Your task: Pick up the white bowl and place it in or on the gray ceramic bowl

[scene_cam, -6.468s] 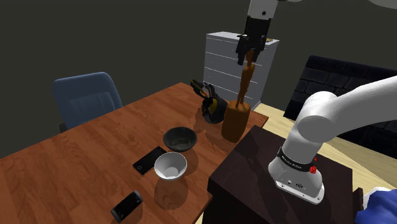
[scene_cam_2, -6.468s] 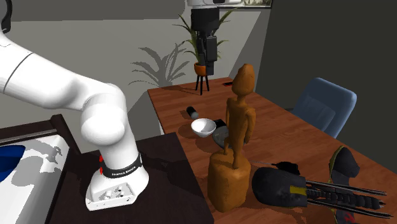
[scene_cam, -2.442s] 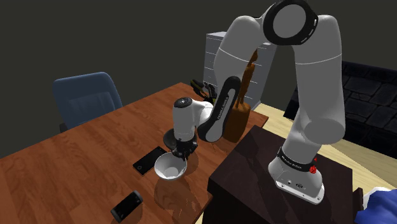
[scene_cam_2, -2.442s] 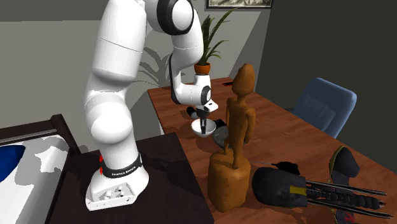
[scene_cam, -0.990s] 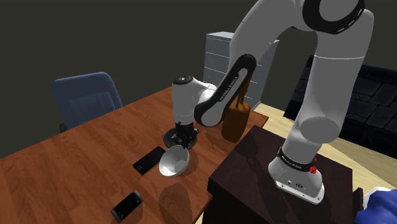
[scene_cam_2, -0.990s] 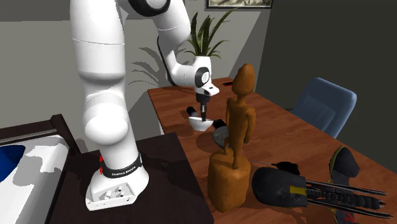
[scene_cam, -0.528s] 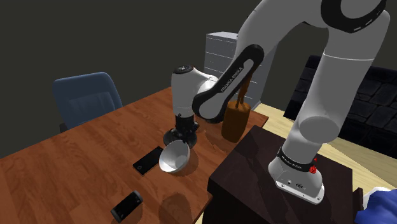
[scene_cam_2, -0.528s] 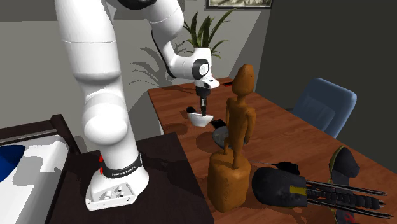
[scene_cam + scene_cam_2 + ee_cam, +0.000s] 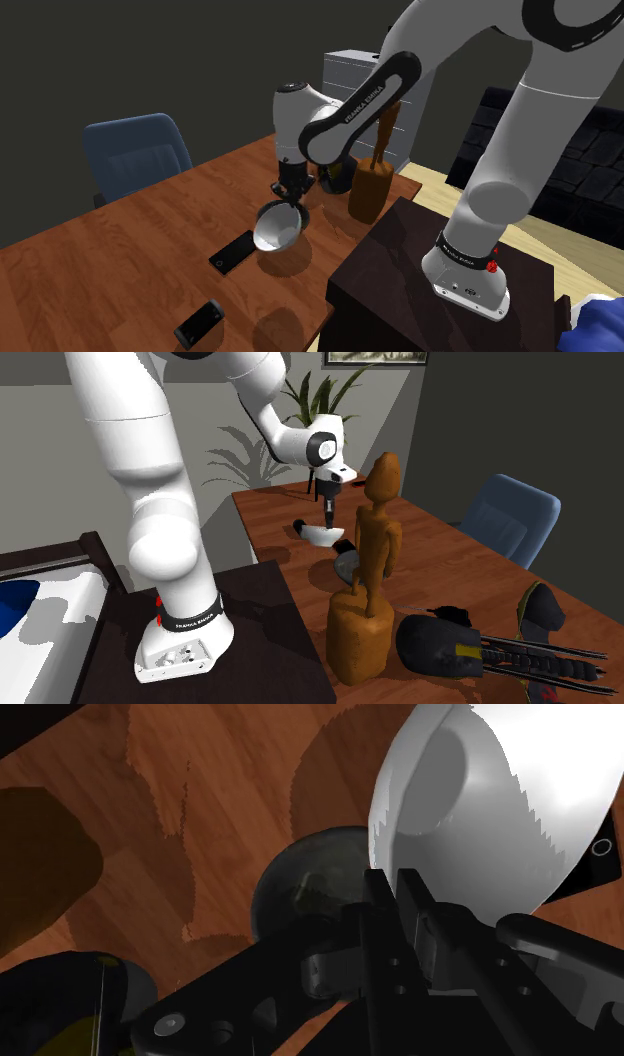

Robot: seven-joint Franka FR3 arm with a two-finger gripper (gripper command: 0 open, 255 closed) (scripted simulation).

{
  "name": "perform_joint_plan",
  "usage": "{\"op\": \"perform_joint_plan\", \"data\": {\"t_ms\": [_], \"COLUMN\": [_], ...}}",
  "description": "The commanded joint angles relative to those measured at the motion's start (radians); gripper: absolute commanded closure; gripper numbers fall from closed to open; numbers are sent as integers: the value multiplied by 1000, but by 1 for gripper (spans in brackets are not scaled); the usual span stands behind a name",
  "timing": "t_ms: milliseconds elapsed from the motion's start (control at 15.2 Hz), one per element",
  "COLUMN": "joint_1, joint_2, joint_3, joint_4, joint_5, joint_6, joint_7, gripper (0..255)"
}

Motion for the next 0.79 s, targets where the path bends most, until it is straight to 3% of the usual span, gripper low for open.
{"op": "perform_joint_plan", "data": {"t_ms": [0,726], "joint_1": [-28,-146], "joint_2": [-6,26], "joint_3": [-28,-148], "joint_4": [13,134], "joint_5": [5,1], "joint_6": [-14,-91], "joint_7": [-62,-302], "gripper": [255,255]}}
